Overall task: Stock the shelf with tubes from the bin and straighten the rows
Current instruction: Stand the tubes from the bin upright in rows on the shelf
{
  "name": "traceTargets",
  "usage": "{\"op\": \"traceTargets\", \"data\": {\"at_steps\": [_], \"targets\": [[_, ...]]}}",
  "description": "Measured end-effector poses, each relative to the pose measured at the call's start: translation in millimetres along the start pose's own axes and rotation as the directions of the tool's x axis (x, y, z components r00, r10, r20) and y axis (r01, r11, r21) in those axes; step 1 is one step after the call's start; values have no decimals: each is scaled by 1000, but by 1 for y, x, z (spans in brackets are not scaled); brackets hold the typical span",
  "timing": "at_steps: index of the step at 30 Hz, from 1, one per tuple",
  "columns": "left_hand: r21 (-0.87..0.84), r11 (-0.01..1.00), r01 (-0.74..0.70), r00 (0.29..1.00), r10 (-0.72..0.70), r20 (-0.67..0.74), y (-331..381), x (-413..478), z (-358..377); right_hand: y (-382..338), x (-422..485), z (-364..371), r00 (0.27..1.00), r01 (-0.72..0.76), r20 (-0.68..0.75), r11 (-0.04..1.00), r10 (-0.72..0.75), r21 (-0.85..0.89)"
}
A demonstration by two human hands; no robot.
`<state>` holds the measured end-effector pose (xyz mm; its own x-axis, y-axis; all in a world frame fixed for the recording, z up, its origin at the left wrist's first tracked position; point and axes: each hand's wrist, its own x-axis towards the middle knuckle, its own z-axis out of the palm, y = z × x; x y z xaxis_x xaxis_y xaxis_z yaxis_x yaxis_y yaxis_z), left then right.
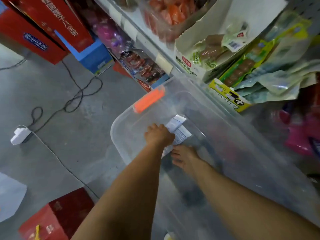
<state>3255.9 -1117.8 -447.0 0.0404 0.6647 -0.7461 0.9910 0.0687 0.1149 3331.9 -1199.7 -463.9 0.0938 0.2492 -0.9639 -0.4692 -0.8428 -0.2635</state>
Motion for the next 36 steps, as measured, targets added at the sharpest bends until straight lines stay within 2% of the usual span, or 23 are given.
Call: {"op": "traceTargets", "data": {"at_steps": [2,4,6,8,12,16,22,30,36], "targets": [[-52,997,52,992,-46,114,0,4,11,4,0,-3,1000,4,24,999,-3,-32],[-220,969,114,964,-54,262,1,-2,22,9,-1,-9,999,37,12,994,-36,-100],[-412,870,272,902,-82,423,6,-20,29,13,-4,-21,999,35,-23,976,-41,-216],[-493,810,318,888,-72,454,10,-36,37,19,-11,-36,1000,16,28,971,-10,-238],[-639,737,221,944,3,329,17,-72,39,26,-52,-62,992,56,119,979,-33,-197],[-800,587,121,972,93,216,23,-139,27,28,-102,-82,970,215,160,956,-185,-200],[-903,431,-4,978,191,87,7,-258,15,46,-212,-110,914,404,143,880,-379,-251],[-900,347,-263,908,404,-110,36,-409,2,79,-371,-173,789,614,55,788,-612,-36],[-862,281,-422,807,549,-216,81,-500,17,119,-454,-240,712,701,-2,710,-703,59]]}}
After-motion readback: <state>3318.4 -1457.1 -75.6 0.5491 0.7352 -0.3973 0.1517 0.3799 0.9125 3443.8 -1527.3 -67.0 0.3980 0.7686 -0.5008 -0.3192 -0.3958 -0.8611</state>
